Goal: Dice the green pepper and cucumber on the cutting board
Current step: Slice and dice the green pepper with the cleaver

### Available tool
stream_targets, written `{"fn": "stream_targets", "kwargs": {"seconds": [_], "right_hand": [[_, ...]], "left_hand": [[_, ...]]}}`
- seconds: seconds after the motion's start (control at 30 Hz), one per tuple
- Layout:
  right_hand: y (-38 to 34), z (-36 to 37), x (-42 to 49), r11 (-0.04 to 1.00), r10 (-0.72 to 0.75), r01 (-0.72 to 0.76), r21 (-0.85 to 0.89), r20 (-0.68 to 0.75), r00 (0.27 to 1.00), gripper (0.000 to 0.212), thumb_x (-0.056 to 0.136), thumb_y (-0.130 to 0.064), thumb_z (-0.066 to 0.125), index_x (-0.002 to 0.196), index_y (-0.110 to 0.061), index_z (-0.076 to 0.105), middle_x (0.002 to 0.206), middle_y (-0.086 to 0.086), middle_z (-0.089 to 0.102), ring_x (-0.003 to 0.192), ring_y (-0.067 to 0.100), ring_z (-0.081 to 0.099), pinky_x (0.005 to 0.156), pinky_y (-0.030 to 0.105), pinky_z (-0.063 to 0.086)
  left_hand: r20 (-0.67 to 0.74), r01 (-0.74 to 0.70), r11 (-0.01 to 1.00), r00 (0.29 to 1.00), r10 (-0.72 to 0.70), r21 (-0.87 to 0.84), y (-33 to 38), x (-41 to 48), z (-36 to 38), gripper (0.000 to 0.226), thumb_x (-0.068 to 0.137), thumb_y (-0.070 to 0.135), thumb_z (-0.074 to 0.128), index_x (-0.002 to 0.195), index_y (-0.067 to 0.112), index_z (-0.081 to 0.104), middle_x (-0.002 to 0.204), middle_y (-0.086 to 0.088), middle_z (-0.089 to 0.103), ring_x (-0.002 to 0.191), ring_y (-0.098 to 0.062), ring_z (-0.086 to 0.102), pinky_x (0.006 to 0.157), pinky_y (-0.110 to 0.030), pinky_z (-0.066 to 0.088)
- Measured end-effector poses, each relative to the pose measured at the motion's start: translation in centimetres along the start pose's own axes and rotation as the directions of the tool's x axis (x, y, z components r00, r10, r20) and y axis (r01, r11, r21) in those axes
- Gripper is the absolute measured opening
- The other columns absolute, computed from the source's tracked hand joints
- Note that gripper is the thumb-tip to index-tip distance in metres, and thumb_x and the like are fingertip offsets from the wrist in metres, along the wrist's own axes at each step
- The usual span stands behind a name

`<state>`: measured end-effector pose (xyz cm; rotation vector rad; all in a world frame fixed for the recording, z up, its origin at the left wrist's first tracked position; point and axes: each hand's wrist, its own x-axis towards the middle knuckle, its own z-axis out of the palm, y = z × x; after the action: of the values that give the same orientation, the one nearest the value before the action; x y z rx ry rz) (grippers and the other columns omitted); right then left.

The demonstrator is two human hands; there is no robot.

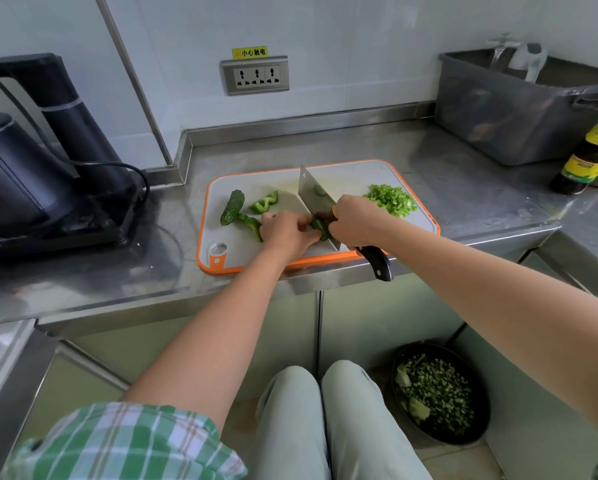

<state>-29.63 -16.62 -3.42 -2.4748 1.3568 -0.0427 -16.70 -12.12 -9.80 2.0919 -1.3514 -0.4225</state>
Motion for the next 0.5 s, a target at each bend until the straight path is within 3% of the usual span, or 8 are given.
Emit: {"fn": "stream_targets", "kwargs": {"seconds": [0.07, 0.2, 0.3, 0.4, 0.5], "right_hand": [[-0.3, 0.1, 0.4, 1.000, 0.005, -0.005, 0.028, -0.008, 1.000, 0.014, 0.083, -0.006, 0.046, 0.071, -0.009, 0.039, 0.064, 0.007, 0.050, 0.064, 0.028, 0.055, 0.049, 0.024, 0.040], [-0.4, 0.2, 1.0, 0.995, 0.052, -0.046, 0.092, -0.058, 0.997, 0.016, 0.083, -0.007, 0.046, 0.069, -0.010, 0.038, 0.063, 0.007, 0.053, 0.054, 0.026, 0.057, 0.047, 0.023, 0.041], [0.5, 0.6, 1.1, 0.977, 0.105, -0.084, 0.196, -0.097, 0.990, 0.012, 0.084, -0.006, 0.044, 0.073, -0.006, 0.043, 0.063, 0.010, 0.056, 0.050, 0.027, 0.060, 0.049, 0.026, 0.047], [1.4, 0.3, 0.9, 0.962, 0.129, -0.093, 0.257, -0.129, 0.983, 0.011, 0.088, -0.008, 0.042, 0.080, -0.002, 0.047, 0.063, 0.010, 0.056, 0.051, 0.028, 0.060, 0.055, 0.032, 0.051], [1.6, -1.1, 0.5, 0.948, 0.110, -0.084, 0.306, -0.071, 0.991, 0.010, 0.085, -0.005, 0.043, 0.076, -0.002, 0.048, 0.059, 0.011, 0.058, 0.045, 0.026, 0.058, 0.050, 0.028, 0.048]], "left_hand": [[-0.002, 0.005, 1.000, 1.000, -0.005, -0.002, -0.1, 0.0, 0.0, 0.026, 0.084, 0.037, 0.065, 0.104, 0.024, 0.073, 0.085, 0.001, 0.067, 0.109, -0.028, 0.037, 0.094, -0.031, 0.037], [-0.001, -0.012, 1.000, 1.000, 0.012, -0.022, 0.1, -0.1, -0.1, 0.022, 0.083, 0.036, 0.067, 0.100, 0.024, 0.074, 0.068, 0.013, 0.053, 0.108, -0.028, 0.039, 0.085, -0.029, 0.036], [-0.022, -0.013, 0.999, 1.000, 0.012, -0.050, 0.1, -0.1, -0.1, 0.024, 0.083, 0.033, 0.070, 0.104, 0.021, 0.073, 0.075, 0.010, 0.056, 0.113, -0.026, 0.038, 0.086, -0.026, 0.033], [-0.036, -0.006, 0.997, 0.999, 0.003, -0.071, -0.2, 0.0, 0.0, 0.005, 0.082, 0.030, 0.072, 0.085, 0.029, 0.068, 0.080, 0.006, 0.061, 0.115, -0.027, 0.041, 0.088, -0.024, 0.034], [-0.050, -0.018, 0.998, 0.999, 0.014, -0.066, -0.4, 0.4, 0.3, 0.012, 0.079, 0.030, 0.073, 0.075, 0.029, 0.062, 0.067, 0.015, 0.056, 0.110, -0.027, 0.045, 0.089, -0.026, 0.037]]}}
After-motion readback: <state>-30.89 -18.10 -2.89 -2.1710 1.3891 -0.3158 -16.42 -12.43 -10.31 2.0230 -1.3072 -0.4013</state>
